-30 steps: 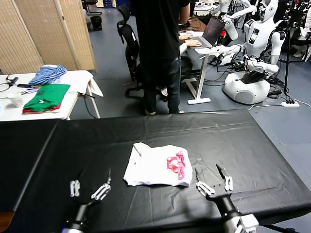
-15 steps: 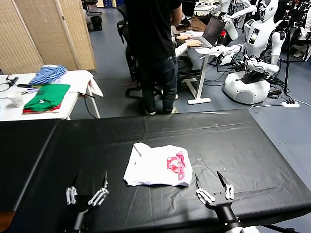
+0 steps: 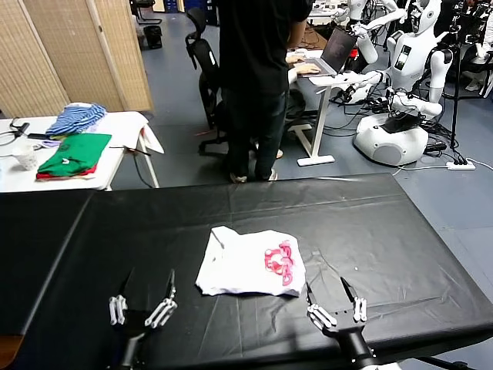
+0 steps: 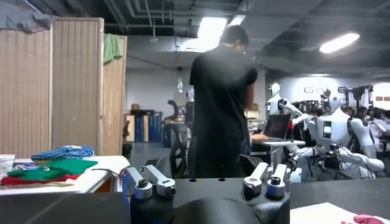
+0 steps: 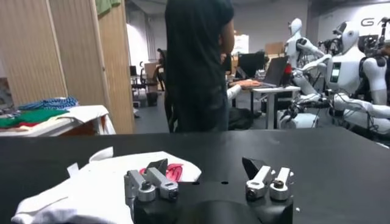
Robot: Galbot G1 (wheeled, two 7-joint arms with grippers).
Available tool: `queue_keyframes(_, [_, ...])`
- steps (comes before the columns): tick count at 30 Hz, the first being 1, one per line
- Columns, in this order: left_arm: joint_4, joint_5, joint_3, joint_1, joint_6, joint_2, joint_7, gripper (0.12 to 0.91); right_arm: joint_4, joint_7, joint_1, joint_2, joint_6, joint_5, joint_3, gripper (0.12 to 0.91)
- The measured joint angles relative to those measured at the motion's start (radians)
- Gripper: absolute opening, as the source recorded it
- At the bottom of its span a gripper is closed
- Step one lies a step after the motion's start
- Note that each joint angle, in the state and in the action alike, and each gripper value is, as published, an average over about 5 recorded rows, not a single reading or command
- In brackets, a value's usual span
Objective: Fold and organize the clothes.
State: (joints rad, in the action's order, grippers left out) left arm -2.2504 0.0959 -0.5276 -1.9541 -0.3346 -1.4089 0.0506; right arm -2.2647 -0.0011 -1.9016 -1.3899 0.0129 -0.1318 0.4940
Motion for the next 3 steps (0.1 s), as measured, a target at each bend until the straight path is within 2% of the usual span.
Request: queue_keyframes(3, [0.000,-0.007,0.004,-0.002,0.003,-0.002,0.000,0.907,0.000,0.001,-0.006,0.002,0.000,0.000,-0.002,0.907])
